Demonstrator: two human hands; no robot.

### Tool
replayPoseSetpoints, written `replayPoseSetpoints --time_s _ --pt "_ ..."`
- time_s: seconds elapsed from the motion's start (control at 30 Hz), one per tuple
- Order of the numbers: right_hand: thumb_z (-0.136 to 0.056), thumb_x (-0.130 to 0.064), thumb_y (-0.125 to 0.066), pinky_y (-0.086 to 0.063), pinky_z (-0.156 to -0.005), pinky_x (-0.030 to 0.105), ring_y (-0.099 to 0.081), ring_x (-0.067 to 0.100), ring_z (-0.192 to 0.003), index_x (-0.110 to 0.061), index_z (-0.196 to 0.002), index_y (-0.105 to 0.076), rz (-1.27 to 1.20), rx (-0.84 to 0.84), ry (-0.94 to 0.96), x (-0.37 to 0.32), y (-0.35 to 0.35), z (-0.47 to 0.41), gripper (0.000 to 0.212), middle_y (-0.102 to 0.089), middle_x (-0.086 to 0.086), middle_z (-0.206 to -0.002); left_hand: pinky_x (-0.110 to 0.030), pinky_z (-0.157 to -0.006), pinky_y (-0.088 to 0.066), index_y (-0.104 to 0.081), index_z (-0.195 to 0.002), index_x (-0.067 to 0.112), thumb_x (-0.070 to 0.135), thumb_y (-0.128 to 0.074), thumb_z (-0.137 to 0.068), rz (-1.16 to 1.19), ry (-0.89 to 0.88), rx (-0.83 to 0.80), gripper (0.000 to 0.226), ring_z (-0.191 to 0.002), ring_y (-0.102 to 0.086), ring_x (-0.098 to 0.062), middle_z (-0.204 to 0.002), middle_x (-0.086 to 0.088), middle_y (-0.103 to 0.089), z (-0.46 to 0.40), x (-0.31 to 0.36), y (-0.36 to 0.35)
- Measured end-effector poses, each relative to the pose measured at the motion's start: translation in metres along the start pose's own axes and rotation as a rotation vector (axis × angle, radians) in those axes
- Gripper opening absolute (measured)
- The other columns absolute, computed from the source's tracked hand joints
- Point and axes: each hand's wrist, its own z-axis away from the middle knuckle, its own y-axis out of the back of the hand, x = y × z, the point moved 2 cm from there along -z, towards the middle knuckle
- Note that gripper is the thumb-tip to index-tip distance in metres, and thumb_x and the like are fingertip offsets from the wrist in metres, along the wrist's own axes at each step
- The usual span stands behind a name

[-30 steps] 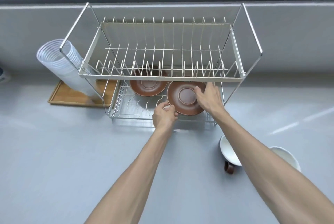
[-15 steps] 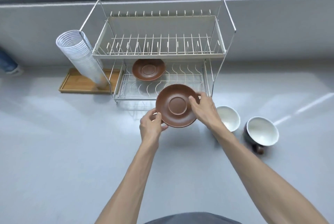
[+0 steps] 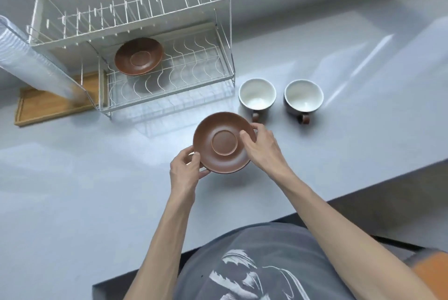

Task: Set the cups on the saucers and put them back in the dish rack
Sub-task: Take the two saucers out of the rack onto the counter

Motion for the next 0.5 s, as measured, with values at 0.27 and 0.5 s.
replayPoseSetpoints --time_s 0.27,0.5 --pt "-0.096 -0.050 -0.046 -0.044 -0.103 0.041 -0.055 0.027 -0.119 -0.019 -0.143 -0.045 -0.049 0.112 -0.158 0.071 0.035 0.022 0.055 -0.054 0.010 -0.135 -0.038 -0.080 -0.062 -0.064 -0.122 0.012 0.014 -0.051 -0.096 -0.218 0.040 -0.178 0.029 -0.076 -0.075 -0.015 -0.110 -0.012 -0.072 0.010 -0.031 -0.053" --pt "-0.098 -0.049 -0.046 -0.040 -0.100 0.039 -0.052 0.028 -0.123 -0.018 -0.143 -0.044 -0.109 0.246 -0.282 0.117 0.069 0.028 0.055 -0.050 0.013 -0.138 -0.037 -0.077 -0.063 -0.065 -0.120 0.011 0.015 -0.052 -0.095 -0.344 0.000 -0.312 0.029 -0.074 -0.073 -0.017 -0.099 -0.008 -0.071 0.020 -0.037 -0.109"
